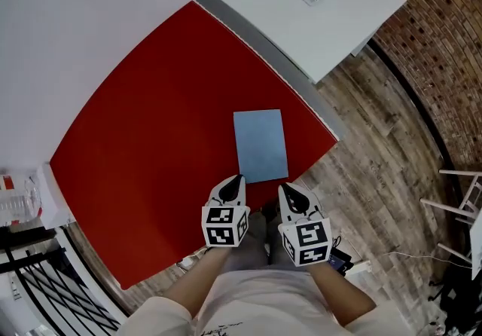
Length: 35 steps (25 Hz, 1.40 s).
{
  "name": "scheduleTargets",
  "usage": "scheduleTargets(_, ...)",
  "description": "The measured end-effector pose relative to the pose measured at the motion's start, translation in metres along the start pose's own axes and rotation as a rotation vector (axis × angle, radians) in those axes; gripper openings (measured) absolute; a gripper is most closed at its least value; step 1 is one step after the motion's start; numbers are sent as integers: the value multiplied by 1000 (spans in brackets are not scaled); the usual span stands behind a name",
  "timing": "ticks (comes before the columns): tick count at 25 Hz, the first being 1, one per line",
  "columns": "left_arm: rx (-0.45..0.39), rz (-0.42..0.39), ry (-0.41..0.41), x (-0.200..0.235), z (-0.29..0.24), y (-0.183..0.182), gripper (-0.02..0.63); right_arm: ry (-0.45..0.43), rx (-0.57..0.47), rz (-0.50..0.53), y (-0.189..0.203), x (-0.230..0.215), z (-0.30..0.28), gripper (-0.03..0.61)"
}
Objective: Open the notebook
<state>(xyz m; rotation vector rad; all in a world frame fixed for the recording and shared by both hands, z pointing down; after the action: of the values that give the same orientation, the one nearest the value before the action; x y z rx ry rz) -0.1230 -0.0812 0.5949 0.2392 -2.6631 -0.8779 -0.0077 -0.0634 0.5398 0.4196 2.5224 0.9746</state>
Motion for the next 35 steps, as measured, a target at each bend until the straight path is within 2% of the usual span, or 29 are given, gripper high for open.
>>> scheduleTargets(4, 50, 58, 39, 8, -21, 11, 55, -17, 37, -32, 17, 3, -12, 8)
scheduleTargets(9, 89, 104, 31, 24, -41, 17, 94, -36, 87, -55, 36, 7, -25, 6)
scheduleTargets(21, 184, 208, 108, 35, -76, 39, 97, -23, 103, -88, 37, 1, -42, 8)
scheduleTargets(35, 213, 242, 136, 40, -80, 41, 91, -10, 106, -112, 38, -4, -46, 6)
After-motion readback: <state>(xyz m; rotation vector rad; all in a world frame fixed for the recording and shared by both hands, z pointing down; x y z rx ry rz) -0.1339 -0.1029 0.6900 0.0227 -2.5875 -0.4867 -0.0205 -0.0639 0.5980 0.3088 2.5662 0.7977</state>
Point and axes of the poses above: the fingertips, and each gripper's own axes: z backward along the fingers, x to its left, y out of its underside, the point moved 1 cm from there along z, backward along the fingers, and after that the axes turned 6 degrees about x, right-handed, at the moved point
